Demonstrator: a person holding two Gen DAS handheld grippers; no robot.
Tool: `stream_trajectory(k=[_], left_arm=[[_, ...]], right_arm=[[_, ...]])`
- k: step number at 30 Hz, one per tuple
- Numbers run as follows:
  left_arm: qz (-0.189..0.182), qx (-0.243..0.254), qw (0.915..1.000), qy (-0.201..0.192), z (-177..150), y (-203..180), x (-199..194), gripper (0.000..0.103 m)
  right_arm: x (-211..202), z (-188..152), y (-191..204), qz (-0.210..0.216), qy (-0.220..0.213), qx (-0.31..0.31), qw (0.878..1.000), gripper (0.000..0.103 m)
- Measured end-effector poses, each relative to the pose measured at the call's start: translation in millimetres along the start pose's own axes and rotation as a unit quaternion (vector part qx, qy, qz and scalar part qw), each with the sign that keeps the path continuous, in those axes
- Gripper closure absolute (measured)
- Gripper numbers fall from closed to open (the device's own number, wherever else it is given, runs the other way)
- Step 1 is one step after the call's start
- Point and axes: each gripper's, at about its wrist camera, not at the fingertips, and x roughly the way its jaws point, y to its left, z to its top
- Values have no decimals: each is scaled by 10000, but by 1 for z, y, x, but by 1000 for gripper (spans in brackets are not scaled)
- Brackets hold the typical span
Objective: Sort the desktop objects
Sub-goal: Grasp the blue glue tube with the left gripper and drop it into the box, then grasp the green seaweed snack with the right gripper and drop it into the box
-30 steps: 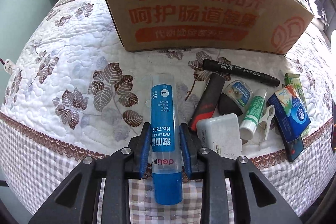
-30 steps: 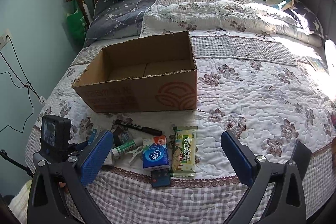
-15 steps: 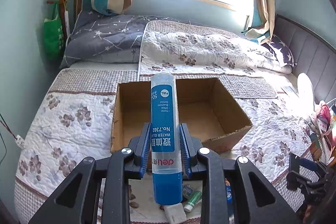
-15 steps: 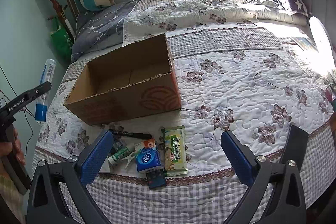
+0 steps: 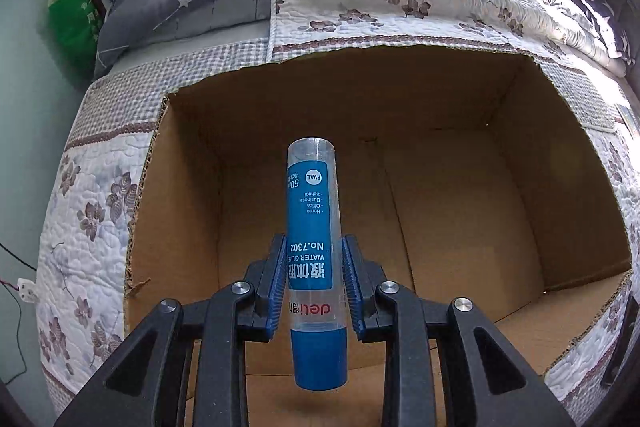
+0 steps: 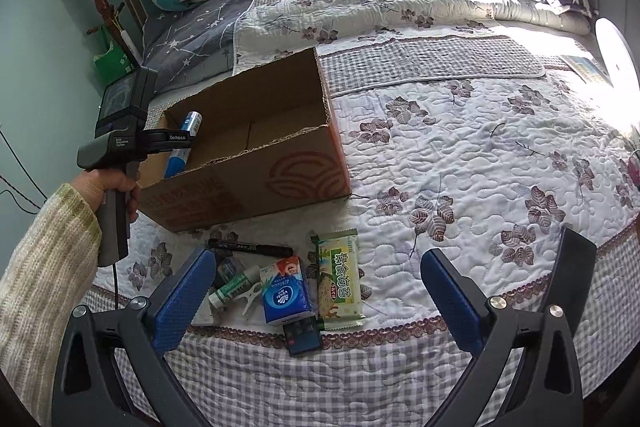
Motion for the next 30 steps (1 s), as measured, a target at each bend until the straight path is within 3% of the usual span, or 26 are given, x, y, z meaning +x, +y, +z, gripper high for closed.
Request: stream_trajectory(k=[4,10,15,21,26,28,30], left_arm=[[63,-18,9999,106,-6,-5,13,0],[-209,-110,9988,-421,-16,1,-20,0],[-626,-69,9920,-1091,-48,9,-99,0],[-814,229,9802,-1789,-129,25,-209,0],[-1136,-161,9705,-2120,-181,50,-252,0],[-1324,-455,9642,-2250,-191,60,-256,0],[-1422,-642,9619,-2246,-195,66,-253,0]], right_arm=[[2,0,0,39,37,50,10000,0],[4,2,-1,-35,25,62,10000,0],[6,3,-7,-102,-25,103,9999,0],[25,-9,-17,-336,139,62,9993,1],[61,-28,-25,-537,570,-133,9968,17],[76,-36,-29,-565,767,-109,9954,28],[89,-41,-32,-705,865,-134,9937,31]])
